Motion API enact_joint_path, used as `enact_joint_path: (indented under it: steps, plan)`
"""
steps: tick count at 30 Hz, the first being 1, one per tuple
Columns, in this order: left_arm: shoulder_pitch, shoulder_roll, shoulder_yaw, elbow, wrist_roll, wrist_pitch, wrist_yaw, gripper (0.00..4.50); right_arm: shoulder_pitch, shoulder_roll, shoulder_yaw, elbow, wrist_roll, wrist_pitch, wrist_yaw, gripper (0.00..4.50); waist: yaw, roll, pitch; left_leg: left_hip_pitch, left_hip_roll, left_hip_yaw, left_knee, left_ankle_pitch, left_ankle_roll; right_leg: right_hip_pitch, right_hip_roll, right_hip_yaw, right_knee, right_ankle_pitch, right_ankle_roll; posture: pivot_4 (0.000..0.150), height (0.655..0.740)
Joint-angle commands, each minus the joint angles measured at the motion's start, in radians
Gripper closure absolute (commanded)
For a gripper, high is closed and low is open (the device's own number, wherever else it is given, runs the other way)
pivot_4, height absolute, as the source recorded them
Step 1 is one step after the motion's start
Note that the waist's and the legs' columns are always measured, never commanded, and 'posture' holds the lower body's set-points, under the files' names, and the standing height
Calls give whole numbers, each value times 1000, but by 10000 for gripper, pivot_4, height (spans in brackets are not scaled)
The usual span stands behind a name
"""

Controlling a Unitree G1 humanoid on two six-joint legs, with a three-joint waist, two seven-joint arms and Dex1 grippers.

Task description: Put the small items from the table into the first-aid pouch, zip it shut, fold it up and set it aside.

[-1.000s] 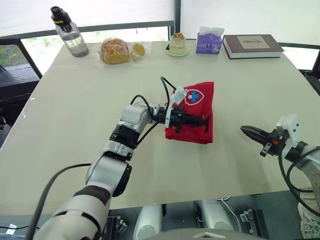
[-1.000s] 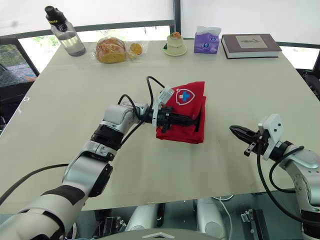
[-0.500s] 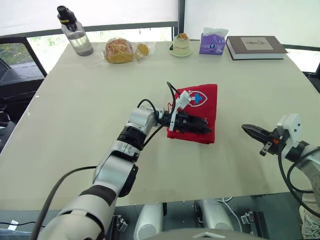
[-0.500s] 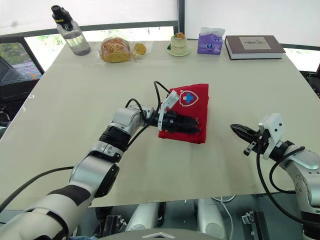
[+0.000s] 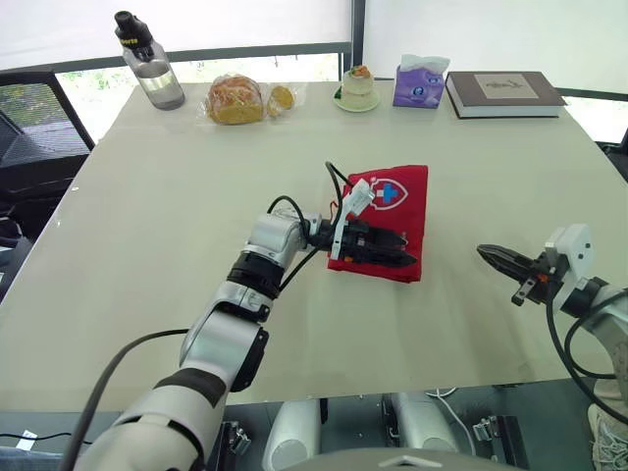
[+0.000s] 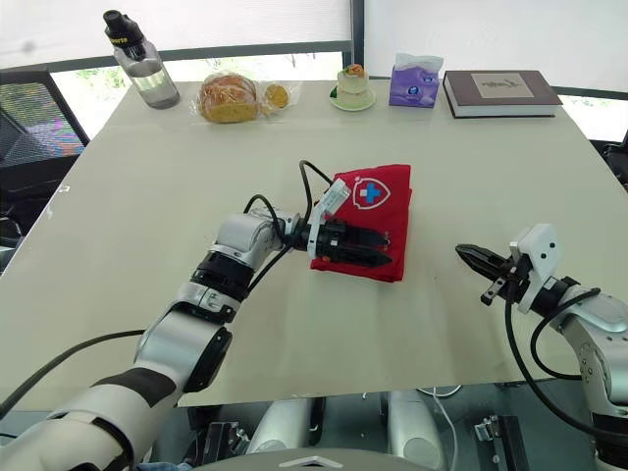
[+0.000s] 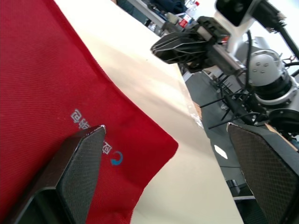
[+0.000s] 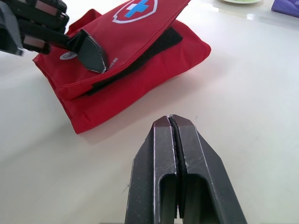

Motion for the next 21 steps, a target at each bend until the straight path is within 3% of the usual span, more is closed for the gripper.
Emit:
enact_joint_path:
  steps: [1,4,5,8,11,15,21]
  plan:
    - [-11,-2,58,-62,-54,-3,-3,431,-2,-14,-16,-13,4,-25,5,45000,0,0,0,0,0,0,0,0,0,0,0,0,0,0,0,1500,7400]
    - [-33,-2,92,-76,-77,-4,3,431,0,-12,-15,-14,5,-26,3,45000,0,0,0,0,0,0,0,0,0,0,0,0,0,0,0,1500,7400]
    - [-37,-1,98,-79,-82,-2,4,2862,0,-12,-14,-15,5,-26,3,45000,0,0,0,0,0,0,0,0,0,0,0,0,0,0,0,1500,7400]
    - [-79,-11,142,-65,-96,-18,46,12934,2,-13,-16,-20,6,-24,2,45000,1,0,0,0,0,0,0,0,0,0,0,0,0,0,0,1500,7400]
    - [-117,-37,170,-12,-69,-85,122,26245,-1,-13,-21,-27,14,-20,1,45000,1,0,0,-1,0,0,0,0,0,0,0,0,0,0,0,1500,7400]
    - [-133,-67,91,94,100,-327,247,44673,-3,-12,-29,-43,38,-16,9,45000,2,0,0,0,0,0,0,0,0,0,0,0,0,0,0,1500,7400]
    - [-118,-106,-23,194,254,-525,286,44673,-1,-26,-31,-56,73,-6,31,45000,1,0,0,0,0,0,0,0,0,0,0,0,0,1,-1,1500,7400]
